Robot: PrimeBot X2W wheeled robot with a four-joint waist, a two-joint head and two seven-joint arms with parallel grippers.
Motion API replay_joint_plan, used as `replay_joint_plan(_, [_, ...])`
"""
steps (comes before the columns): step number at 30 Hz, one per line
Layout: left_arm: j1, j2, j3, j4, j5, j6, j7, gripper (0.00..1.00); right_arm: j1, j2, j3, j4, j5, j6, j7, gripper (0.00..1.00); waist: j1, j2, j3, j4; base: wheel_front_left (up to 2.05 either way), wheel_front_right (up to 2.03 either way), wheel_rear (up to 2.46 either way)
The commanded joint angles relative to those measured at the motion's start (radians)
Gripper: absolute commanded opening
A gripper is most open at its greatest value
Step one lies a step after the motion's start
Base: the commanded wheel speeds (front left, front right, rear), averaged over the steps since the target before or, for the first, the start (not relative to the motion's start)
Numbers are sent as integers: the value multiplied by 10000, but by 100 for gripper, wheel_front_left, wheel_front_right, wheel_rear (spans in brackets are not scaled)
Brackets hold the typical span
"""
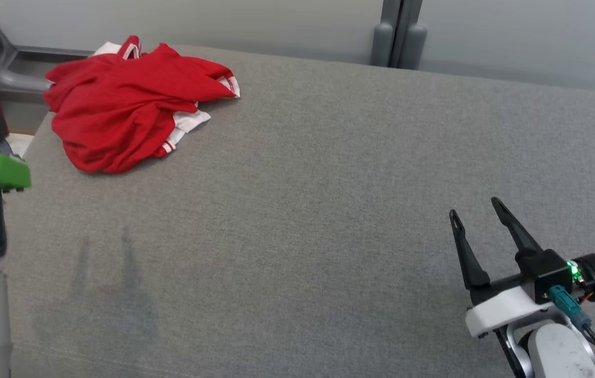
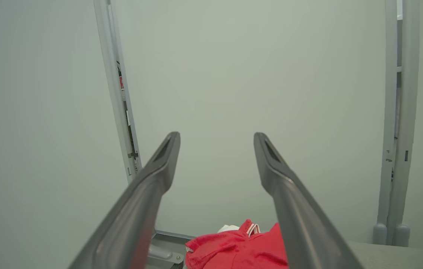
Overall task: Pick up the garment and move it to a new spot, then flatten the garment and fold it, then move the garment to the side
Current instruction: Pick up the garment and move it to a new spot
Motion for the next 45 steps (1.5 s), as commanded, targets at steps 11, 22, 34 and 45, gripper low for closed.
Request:
replay_joint_plan(11, [-2318, 700, -669, 4303, -695, -152, 572, 100, -1173, -54, 100, -370, -832, -10, -14, 100, 0, 0, 2798, -1234, 0, 0, 0])
replay_joint_plan(22, [-2987, 1025, -2293, 6378, -2150, -163, 1467, 100, -1214, -52, -132, -610, -1291, -10, -14, 100, 0, 0, 3882, -1319, 0, 0, 0])
replay_joint_plan(34, [-3478, 1390, -3169, 7547, -2676, -165, 755, 0, -1157, -54, -53, -531, -1151, -10, -10, 100, 0, 0, 3930, -1303, 0, 0, 0])
replay_joint_plan(45, [-3704, 1725, -3585, 8124, -2907, -166, 62, 0, -1143, -54, 70, -295, -985, -10, -10, 100, 0, 0, 3486, -1272, 0, 0, 0])
